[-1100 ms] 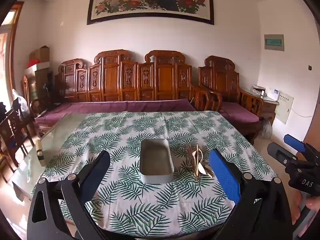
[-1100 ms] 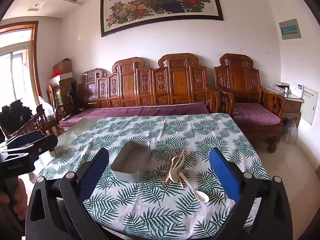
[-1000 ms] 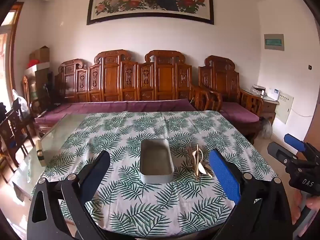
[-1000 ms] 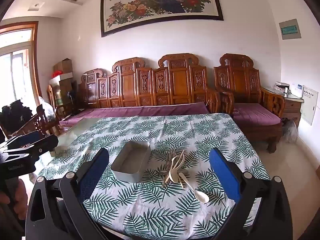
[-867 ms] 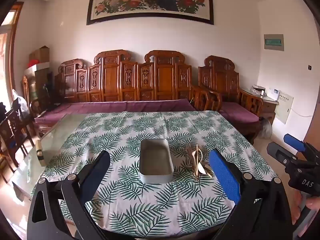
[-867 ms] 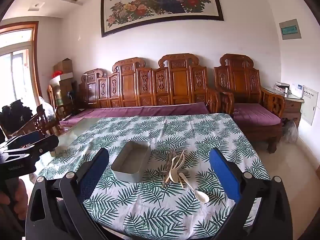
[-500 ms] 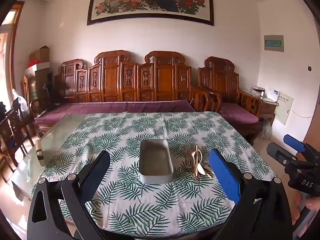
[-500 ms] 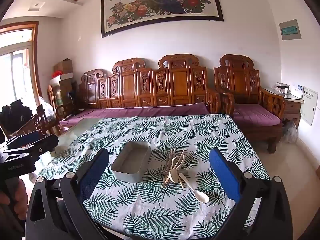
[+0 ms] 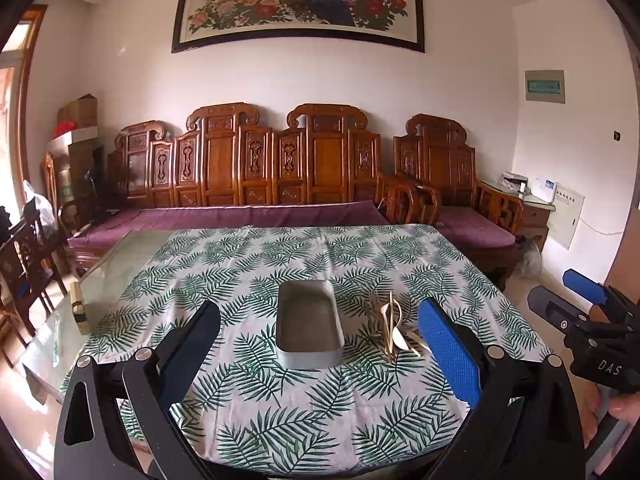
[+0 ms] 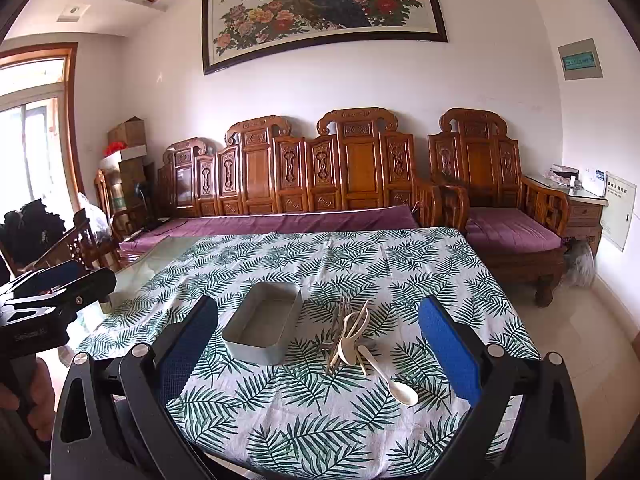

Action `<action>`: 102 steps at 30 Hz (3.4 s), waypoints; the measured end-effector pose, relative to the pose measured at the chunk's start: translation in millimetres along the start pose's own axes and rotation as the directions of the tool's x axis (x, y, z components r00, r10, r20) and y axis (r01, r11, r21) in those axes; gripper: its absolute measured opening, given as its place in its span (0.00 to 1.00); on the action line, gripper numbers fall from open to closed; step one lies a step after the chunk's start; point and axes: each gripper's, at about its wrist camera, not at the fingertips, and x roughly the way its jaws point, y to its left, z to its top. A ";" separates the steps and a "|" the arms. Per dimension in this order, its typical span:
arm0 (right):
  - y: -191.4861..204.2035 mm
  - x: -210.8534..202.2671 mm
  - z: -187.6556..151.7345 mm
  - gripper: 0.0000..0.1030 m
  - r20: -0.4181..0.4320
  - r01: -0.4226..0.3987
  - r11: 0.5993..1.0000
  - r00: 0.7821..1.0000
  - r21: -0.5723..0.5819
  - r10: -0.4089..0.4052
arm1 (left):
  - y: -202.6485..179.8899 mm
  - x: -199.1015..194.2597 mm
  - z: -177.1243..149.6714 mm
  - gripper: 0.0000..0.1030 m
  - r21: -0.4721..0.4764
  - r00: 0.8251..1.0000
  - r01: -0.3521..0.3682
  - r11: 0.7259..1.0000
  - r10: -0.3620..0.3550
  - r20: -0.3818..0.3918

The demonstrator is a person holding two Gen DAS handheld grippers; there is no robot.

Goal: Organize utensils

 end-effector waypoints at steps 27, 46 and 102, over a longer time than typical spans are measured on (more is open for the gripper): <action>-2.8 -0.2 0.2 0.98 0.000 0.001 1.000 1.000 0.000 -0.001 | -2.2 -4.6 5.4 0.93 0.005 1.000 0.010 1.000 -0.010 0.013; 2.1 2.0 -3.0 0.98 0.000 0.001 1.000 1.000 0.001 -0.001 | -4.0 -1.4 3.8 0.93 0.005 1.000 0.011 1.000 -0.011 0.011; -117.2 243.4 -96.3 0.53 -0.526 -0.086 0.993 0.850 -0.080 0.031 | -31.9 185.2 -65.4 0.93 0.064 0.932 0.180 0.982 -0.149 -0.330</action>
